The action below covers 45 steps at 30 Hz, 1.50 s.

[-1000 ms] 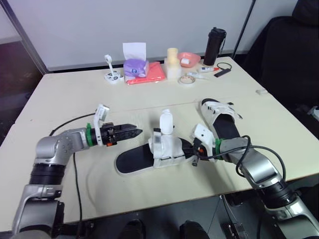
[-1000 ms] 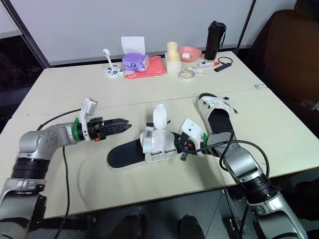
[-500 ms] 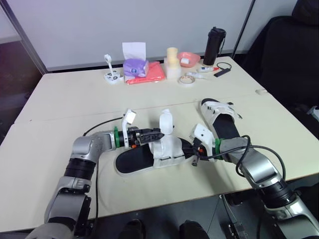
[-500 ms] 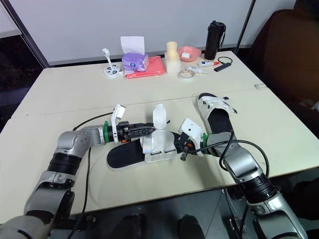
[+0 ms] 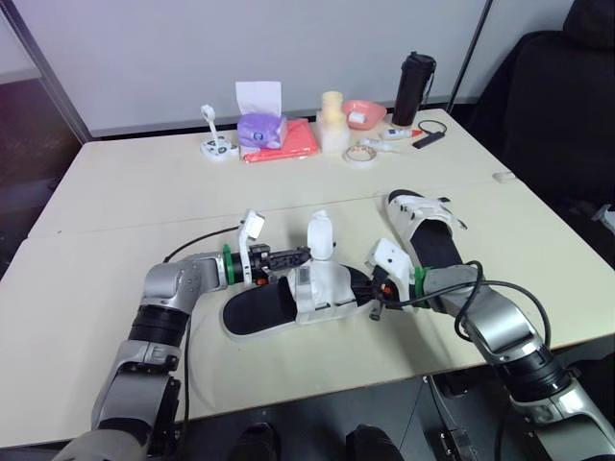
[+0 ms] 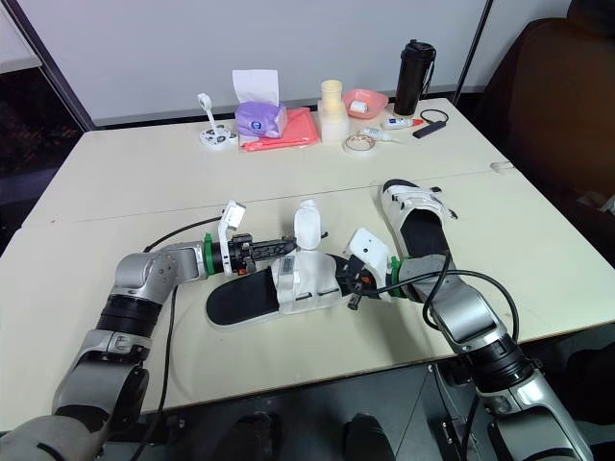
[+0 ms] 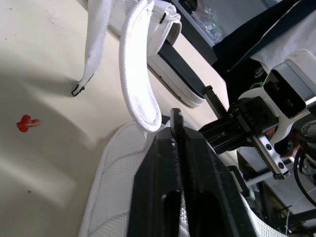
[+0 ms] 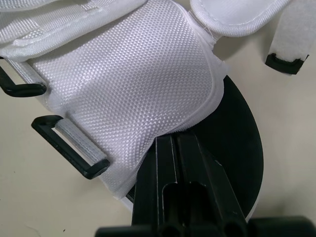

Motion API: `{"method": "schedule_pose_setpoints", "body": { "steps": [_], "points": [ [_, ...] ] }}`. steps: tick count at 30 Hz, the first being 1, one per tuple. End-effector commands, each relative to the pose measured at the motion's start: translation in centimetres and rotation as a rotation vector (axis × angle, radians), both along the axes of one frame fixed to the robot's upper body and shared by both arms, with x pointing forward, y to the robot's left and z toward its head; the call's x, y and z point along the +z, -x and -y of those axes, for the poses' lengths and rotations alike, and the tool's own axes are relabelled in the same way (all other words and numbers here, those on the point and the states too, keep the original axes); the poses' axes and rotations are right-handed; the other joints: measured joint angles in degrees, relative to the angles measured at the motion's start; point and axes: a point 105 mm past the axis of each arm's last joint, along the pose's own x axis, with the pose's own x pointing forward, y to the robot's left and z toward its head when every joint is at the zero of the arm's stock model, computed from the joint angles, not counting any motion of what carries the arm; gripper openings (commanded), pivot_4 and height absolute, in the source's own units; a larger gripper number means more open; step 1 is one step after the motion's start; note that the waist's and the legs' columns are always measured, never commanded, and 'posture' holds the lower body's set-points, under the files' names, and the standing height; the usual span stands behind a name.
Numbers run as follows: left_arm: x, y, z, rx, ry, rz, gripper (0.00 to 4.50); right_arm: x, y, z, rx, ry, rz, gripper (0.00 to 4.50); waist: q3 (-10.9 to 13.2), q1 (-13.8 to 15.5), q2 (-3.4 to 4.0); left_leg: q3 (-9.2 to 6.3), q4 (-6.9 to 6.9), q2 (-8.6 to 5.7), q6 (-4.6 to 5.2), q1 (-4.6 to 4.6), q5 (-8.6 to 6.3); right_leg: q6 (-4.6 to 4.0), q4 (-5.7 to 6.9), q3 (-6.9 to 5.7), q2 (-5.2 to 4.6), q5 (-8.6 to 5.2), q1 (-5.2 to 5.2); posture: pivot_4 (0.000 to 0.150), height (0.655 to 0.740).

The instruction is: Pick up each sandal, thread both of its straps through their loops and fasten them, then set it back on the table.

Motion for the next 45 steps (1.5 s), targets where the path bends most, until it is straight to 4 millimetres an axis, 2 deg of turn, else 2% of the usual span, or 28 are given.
{"method": "schedule_pose_setpoints", "body": {
  "steps": [1, 8, 11, 14, 18, 22, 26, 31, 37, 45],
  "points": [
    [3.1, 0.2, -0.5, -0.014, 0.038, 0.113, 0.04, 0.3, 0.1, -0.3, 0.011, -0.005, 0.011, 0.00, 0.01, 0.00, -0.02, 0.00, 0.00, 0.00, 0.00, 0.00, 0.00, 0.00, 0.00, 0.00, 0.00, 0.00, 0.00, 0.150, 0.7400],
    [7.7, 3.6, -0.3, -0.164, 0.167, 0.270, 0.04, 0.3, 0.2, -0.3, 0.010, -0.005, 0.011, 0.00, 0.05, -0.15, -0.07, 0.00, -0.03, 0.01, -0.01, -0.02, 0.00, 0.00, -0.01, 0.01, 0.00, 0.00, -0.04, 0.150, 0.7400],
    [8.3, 4.2, -0.1, -0.176, 0.157, 0.321, 0.04, 0.3, 0.2, -0.3, 0.012, -0.005, 0.011, 0.00, 0.07, -0.03, -0.10, -0.01, -0.02, 0.01, -0.02, -0.02, 0.00, 0.00, -0.01, 0.01, 0.00, 0.00, -0.03, 0.150, 0.7400],
    [7.7, 3.8, -0.2, -0.145, 0.114, 0.332, 0.04, 0.3, 0.2, -0.4, 0.015, -0.006, 0.010, 0.00, 0.07, -0.06, -0.10, 0.00, 0.00, 0.01, -0.02, -0.02, 0.00, -0.01, -0.02, 0.01, 0.00, 0.00, -0.01, 0.150, 0.7400],
    [5.7, 2.7, -1.1, -0.083, 0.035, 0.331, 0.04, 0.3, 0.3, -0.8, 0.023, -0.006, 0.010, 0.00, 0.07, -0.11, -0.10, 0.01, -0.04, 0.01, -0.02, -0.02, 0.00, -0.01, -0.02, 0.01, 0.00, 0.00, -0.04, 0.150, 0.7400],
    [3.4, 0.6, -2.8, 0.011, -0.111, 0.385, 0.04, 0.0, 0.3, -1.0, 0.019, -0.004, 0.001, 0.00, 0.07, 0.09, -0.10, 0.02, -0.03, 0.01, -0.02, -0.02, 0.00, -0.01, -0.04, 0.01, 0.00, 0.00, -0.04, 0.150, 0.7400],
    [2.6, -1.7, -4.3, 0.104, -0.223, 0.483, 0.04, -0.5, 0.5, -1.4, 0.018, -0.001, -0.013, 0.00, 0.08, 0.16, -0.12, 0.03, -0.04, 0.00, -0.02, -0.02, 0.00, -0.01, -0.06, 0.01, 0.00, 0.00, -0.05, 0.150, 0.7400],
    [3.6, -2.7, -4.4, 0.148, -0.215, 0.578, 0.04, -0.7, 0.5, -1.7, 0.015, 0.000, -0.019, 0.00, 0.10, 0.15, -0.17, 0.03, -0.02, 0.00, -0.02, -0.02, 0.00, -0.02, -0.05, 0.01, 0.00, 0.01, -0.02, 0.150, 0.7400],
    [4.6, -1.9, -3.9, 0.089, -0.178, 0.621, 0.04, -0.8, 0.5, -1.6, 0.009, 0.000, -0.022, 0.00, 0.10, 0.06, -0.17, 0.02, -0.02, 0.00, -0.02, -0.03, 0.00, -0.01, -0.04, 0.01, 0.00, 0.01, -0.03, 0.150, 0.7400],
    [7.6, -1.6, -3.6, 0.093, -0.179, 0.761, 0.04, -0.8, 0.5, -1.5, 0.009, 0.005, -0.027, 0.00, 0.11, 0.03, -0.19, 0.02, -0.02, 0.00, -0.02, -0.03, 0.00, -0.01, -0.03, 0.01, 0.00, 0.01, -0.03, 0.150, 0.7400]
  ]
}}
